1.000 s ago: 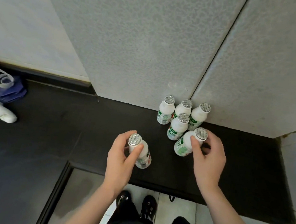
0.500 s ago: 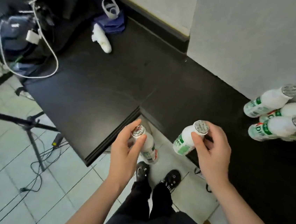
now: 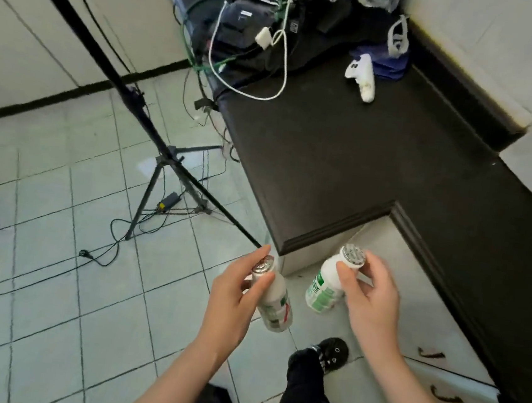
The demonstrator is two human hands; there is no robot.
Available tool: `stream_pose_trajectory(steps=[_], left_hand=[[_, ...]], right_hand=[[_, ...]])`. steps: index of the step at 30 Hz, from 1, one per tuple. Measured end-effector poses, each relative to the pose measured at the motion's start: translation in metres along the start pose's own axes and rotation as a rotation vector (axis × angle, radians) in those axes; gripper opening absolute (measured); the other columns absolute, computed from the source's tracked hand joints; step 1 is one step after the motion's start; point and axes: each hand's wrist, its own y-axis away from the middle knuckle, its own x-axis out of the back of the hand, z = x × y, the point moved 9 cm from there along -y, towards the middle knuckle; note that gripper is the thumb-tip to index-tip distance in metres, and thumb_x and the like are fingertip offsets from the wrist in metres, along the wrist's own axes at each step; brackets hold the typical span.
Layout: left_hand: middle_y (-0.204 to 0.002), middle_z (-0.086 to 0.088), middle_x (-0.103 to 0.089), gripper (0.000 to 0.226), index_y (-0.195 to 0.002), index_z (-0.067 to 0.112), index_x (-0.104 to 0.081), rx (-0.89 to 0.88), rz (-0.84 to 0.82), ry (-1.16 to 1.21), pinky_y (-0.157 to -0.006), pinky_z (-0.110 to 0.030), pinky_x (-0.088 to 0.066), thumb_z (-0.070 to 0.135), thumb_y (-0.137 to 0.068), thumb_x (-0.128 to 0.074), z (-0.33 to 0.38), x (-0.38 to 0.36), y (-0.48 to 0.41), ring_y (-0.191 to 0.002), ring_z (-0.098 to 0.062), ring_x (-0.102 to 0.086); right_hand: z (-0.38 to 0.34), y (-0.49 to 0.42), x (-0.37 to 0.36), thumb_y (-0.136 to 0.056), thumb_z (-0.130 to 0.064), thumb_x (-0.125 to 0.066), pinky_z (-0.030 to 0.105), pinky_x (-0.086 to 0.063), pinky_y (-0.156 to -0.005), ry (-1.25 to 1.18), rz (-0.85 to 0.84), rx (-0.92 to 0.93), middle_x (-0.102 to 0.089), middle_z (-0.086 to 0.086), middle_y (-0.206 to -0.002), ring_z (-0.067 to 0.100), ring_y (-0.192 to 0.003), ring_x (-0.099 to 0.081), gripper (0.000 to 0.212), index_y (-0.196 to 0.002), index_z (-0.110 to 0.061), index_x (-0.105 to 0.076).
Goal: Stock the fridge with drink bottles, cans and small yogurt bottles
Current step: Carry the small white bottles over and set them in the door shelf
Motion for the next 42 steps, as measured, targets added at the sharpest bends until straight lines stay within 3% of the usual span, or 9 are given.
stream_pose_trajectory(steps=[3, 6, 10, 14, 22, 30, 36, 39, 42], left_hand=[[-0.111, 0.027, -0.063, 0.04, -0.115, 0.047, -0.055, 0.004, 0.044, 0.009, -0.081, -0.008, -0.045, 0.015, -0.092, -0.059, -0.022, 0.081, 0.033, -0.103, 0.004, -0.059], [-0.11, 0.027, -0.063, 0.038, -0.115, 0.048, -0.056, -0.003, 0.155, 0.012, -0.081, -0.007, -0.044, 0.019, -0.09, -0.059, -0.043, 0.177, 0.075, -0.101, 0.005, -0.059], [-0.11, 0.025, -0.064, 0.036, -0.114, 0.048, -0.058, 0.035, 0.457, 0.062, -0.081, -0.007, -0.045, 0.024, -0.087, -0.06, -0.083, 0.309, 0.148, -0.101, 0.004, -0.06], [-0.111, 0.024, -0.064, 0.039, -0.116, 0.05, -0.055, 0.084, 0.801, 0.086, -0.082, -0.007, -0.045, 0.023, -0.087, -0.061, -0.115, 0.419, 0.232, -0.105, 0.004, -0.059], [-0.118, 0.022, -0.06, 0.04, -0.116, 0.046, -0.054, 0.255, 1.314, 0.142, -0.081, -0.003, -0.044, 0.016, -0.09, -0.061, -0.182, 0.532, 0.372, -0.108, 0.009, -0.055], [-0.113, 0.022, -0.062, 0.04, -0.108, 0.049, -0.056, 0.411, 1.587, 0.184, -0.079, -0.005, -0.046, 0.014, -0.09, -0.061, -0.249, 0.62, 0.465, -0.104, 0.01, -0.057], [-0.108, 0.026, -0.06, 0.042, -0.107, 0.049, -0.053, 0.449, 1.659, 0.095, -0.078, 0.0, -0.041, 0.012, -0.09, -0.062, -0.261, 0.751, 0.5, -0.1, 0.014, -0.056], [-0.105, 0.031, -0.061, 0.041, -0.106, 0.049, -0.055, 0.396, 1.741, 0.055, -0.078, -0.001, -0.041, 0.012, -0.089, -0.063, -0.256, 0.813, 0.518, -0.098, 0.011, -0.057], [-0.106, 0.023, -0.061, 0.041, -0.105, 0.047, -0.054, 0.347, 1.822, 0.083, -0.078, -0.003, -0.043, 0.01, -0.089, -0.062, -0.257, 0.859, 0.534, -0.099, 0.009, -0.058]], right_hand=[[-0.019, 0.031, -0.074, -0.087, -0.022, -0.064, 0.016, -0.048, -0.079, 0.029, -0.061, 0.025, -0.06, 0.003, -0.112, 0.001, -0.096, -0.06, 0.023, -0.109, -0.026, -0.059], [-0.042, 0.068, -0.169, -0.087, -0.025, -0.063, 0.012, -0.045, -0.077, 0.055, -0.183, 0.073, -0.06, 0.003, -0.112, 0.011, -0.099, -0.059, 0.025, -0.112, -0.021, -0.059], [-0.078, 0.127, -0.31, -0.088, -0.026, -0.062, 0.013, -0.044, -0.075, 0.061, -0.425, 0.132, -0.061, 0.002, -0.113, 0.013, -0.101, -0.058, 0.025, -0.112, -0.019, -0.059], [-0.122, 0.197, -0.43, -0.089, -0.024, -0.061, 0.002, -0.042, -0.068, 0.025, -0.674, 0.221, -0.06, -0.009, -0.106, 0.007, -0.099, -0.057, 0.017, -0.102, -0.034, -0.058], [-0.149, 0.327, -0.591, -0.087, -0.02, -0.064, 0.002, -0.042, -0.067, 0.12, -1.134, 0.355, -0.058, -0.016, -0.106, -0.012, -0.093, -0.054, 0.025, -0.098, -0.041, -0.056], [-0.149, 0.438, -0.75, -0.087, -0.022, -0.063, 0.006, -0.045, -0.067, 0.241, -1.496, 0.462, -0.06, -0.01, -0.106, -0.01, -0.092, -0.054, 0.022, -0.096, -0.04, -0.056], [-0.2, 0.53, -0.88, -0.085, -0.026, -0.064, 0.016, -0.051, -0.069, 0.172, -1.619, 0.552, -0.06, -0.009, -0.105, -0.004, -0.093, -0.057, 0.019, -0.1, -0.035, -0.058], [-0.233, 0.572, -0.935, -0.084, -0.025, -0.065, 0.014, -0.05, -0.071, 0.091, -1.659, 0.589, -0.061, -0.009, -0.103, -0.002, -0.094, -0.058, 0.022, -0.098, -0.04, -0.057], [-0.262, 0.609, -0.979, -0.084, -0.023, -0.065, 0.011, -0.048, -0.07, 0.044, -1.678, 0.629, -0.06, -0.01, -0.101, -0.003, -0.092, -0.058, 0.022, -0.097, -0.039, -0.058]])
